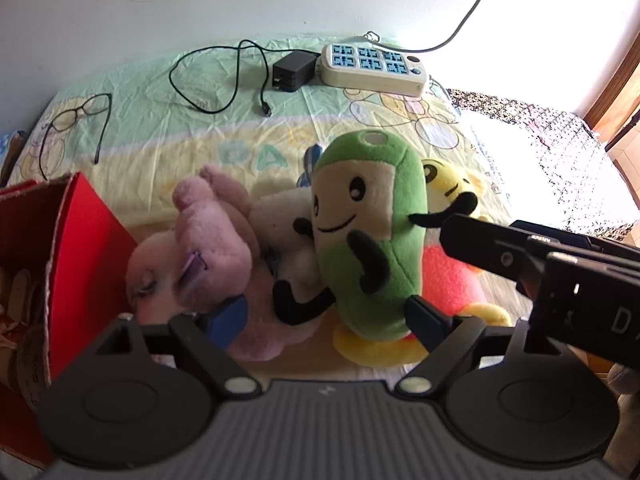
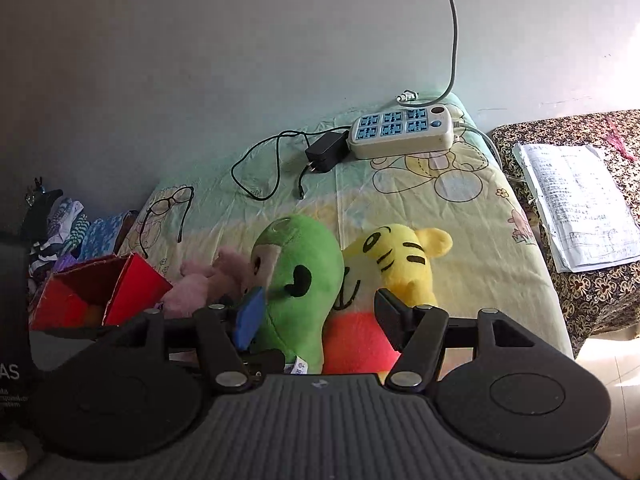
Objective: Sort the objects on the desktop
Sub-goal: 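Close the left gripper on the green plush while the right gripper clamps its other side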
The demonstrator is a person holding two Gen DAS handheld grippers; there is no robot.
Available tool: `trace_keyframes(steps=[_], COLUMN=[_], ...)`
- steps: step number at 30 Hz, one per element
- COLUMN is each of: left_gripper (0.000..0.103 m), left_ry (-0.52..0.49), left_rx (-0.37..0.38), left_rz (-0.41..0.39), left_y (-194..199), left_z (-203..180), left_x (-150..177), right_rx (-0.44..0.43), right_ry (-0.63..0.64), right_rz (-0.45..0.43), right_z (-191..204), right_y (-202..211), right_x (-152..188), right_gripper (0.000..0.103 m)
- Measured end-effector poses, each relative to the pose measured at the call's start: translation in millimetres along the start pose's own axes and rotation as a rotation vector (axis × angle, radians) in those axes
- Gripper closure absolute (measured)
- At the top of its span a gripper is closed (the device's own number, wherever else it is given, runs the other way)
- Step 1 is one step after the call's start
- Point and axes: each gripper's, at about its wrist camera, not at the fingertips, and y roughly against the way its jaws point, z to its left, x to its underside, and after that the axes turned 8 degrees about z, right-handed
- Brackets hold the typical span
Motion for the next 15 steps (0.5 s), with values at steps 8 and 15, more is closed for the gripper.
trace_keyframes(steps=[8,15], left_gripper=[0.017,0.018], left_ry=[-0.078,-0.099], left_rx=[-0.044,-0.043], left_rz=[0.000,0.003], left_y=[9.5,7.1], left_z=[-10.2,-11.6], left_x=[-19.2,-11.4], right_rx=[0.000,-0.017], right_ry=[0.002,-0.044], right_rz=[0.000,-0.016], right_z=[-13.9,-19.0], right_y=[23.6,33.2], right_x=[-37.0,-42.2], right_gripper=[0.045,0.044])
